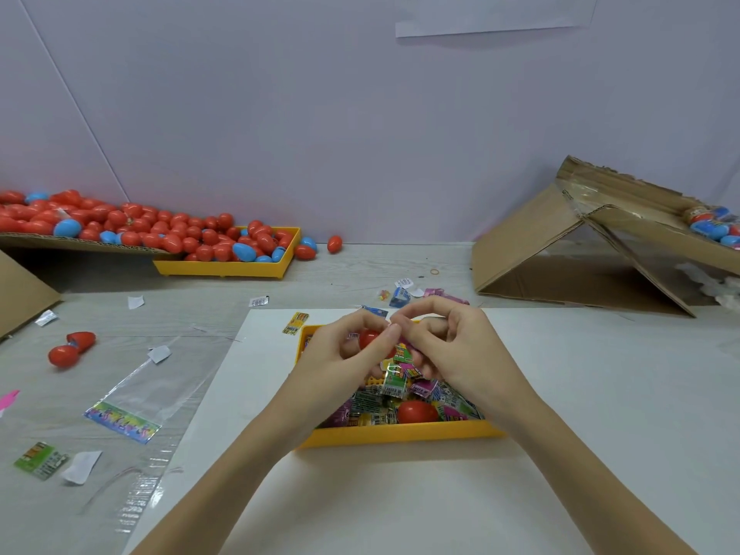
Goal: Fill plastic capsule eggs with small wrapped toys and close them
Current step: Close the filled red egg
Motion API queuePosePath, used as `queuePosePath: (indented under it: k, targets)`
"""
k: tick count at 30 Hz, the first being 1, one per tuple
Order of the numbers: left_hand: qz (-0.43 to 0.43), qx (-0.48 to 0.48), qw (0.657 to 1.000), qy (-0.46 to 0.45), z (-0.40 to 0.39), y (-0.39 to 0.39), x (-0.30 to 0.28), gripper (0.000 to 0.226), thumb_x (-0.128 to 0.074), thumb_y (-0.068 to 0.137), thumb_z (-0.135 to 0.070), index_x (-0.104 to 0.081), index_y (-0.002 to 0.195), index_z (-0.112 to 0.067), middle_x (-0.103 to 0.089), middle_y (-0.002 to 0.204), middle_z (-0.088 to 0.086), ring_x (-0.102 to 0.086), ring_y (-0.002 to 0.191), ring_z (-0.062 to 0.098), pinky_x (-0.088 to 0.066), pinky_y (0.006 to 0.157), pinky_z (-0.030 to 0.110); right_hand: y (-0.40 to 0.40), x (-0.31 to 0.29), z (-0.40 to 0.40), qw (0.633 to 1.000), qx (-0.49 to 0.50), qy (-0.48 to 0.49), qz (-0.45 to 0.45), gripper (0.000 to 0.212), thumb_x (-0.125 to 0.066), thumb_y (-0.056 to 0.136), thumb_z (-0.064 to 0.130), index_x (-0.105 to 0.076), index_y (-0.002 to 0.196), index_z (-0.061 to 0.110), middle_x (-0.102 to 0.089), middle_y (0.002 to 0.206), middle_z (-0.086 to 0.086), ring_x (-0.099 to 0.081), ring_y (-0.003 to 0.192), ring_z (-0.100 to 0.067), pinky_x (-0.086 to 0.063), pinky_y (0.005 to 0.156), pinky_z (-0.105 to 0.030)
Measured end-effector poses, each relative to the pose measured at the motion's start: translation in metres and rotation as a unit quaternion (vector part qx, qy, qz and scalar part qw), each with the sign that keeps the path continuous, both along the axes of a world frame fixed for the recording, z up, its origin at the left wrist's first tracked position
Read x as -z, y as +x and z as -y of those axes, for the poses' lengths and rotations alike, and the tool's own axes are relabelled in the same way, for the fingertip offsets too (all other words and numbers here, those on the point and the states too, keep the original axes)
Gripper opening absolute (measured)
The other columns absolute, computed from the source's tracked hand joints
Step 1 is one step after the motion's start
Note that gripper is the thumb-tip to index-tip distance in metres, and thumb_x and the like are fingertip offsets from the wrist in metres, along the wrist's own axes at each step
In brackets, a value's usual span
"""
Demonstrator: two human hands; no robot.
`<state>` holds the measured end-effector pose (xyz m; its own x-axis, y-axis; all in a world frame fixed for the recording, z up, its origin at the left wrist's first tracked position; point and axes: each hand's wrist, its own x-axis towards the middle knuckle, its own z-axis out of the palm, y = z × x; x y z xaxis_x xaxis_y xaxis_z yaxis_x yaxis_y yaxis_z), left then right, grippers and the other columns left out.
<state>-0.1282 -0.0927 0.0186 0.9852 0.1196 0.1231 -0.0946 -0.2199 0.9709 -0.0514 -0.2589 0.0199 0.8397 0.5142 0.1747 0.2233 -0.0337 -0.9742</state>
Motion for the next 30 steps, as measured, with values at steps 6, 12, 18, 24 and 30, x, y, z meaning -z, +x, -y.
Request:
queuePosePath:
  k: [6,12,18,24,30]
  targets:
    - [0.039,-0.019,0.998,-0.05,0.0009,-0.0011,-0.0005,0.015,-0.067,0.098,-0.029,-0.071,0.095,-0.016,-0.062,0.07,0.008,-0.057,0.064,0.013,-0.047,0.062,0.019,-0.0036,-0.0034,-0.0005,1.0,-0.015,0.014,-0.024,0.034,-0.065,0.093,0.05,-0.072,0.108,0.02,-0.076,0.078,-0.006,-0.073,0.063,-0.017,-0.056,0.056,-0.023]
    - [0.074,-0.038,0.996,-0.01,0.0001,-0.0022,-0.0014,0.007,-0.07,0.095,-0.031,-0.074,0.099,-0.027,-0.073,0.077,-0.003,-0.067,0.068,0.006,-0.057,0.067,0.021,-0.0029,-0.0015,0.0037,0.999,0.02,0.026,-0.015,0.008,-0.075,0.094,0.019,-0.08,0.1,0.016,-0.079,0.089,-0.003,-0.077,0.086,-0.018,-0.062,0.072,-0.026]
    - [0.102,-0.019,0.994,-0.025,-0.0015,-0.0024,-0.0047,0.05,-0.072,0.094,-0.018,-0.056,0.139,-0.031,-0.077,0.112,-0.005,-0.074,0.105,0.016,-0.059,0.086,0.023,-0.0009,-0.0067,0.0067,0.987,0.055,0.106,-0.107,0.022,-0.079,0.08,0.036,-0.083,0.09,0.016,-0.079,0.085,-0.01,-0.074,0.077,-0.016,-0.058,0.067,-0.02]
    - [0.081,-0.005,0.997,-0.009,-0.0014,-0.0028,-0.0031,0.051,-0.069,0.088,-0.035,-0.056,0.137,-0.039,-0.077,0.108,-0.012,-0.075,0.102,0.012,-0.058,0.082,0.018,-0.0006,-0.0047,0.0045,0.99,0.043,0.094,-0.094,0.018,-0.075,0.091,0.03,-0.082,0.098,0.015,-0.079,0.088,-0.01,-0.073,0.078,-0.016,-0.058,0.068,-0.021]
    - [0.082,-0.012,0.997,-0.008,-0.0024,-0.0021,-0.0018,0.044,-0.068,0.092,-0.029,-0.061,0.136,-0.03,-0.077,0.106,-0.006,-0.074,0.099,0.014,-0.058,0.084,0.021,-0.0016,-0.0044,0.0046,0.995,0.045,0.059,-0.059,0.017,-0.075,0.092,0.028,-0.08,0.102,0.015,-0.079,0.085,-0.007,-0.075,0.078,-0.016,-0.059,0.069,-0.021]
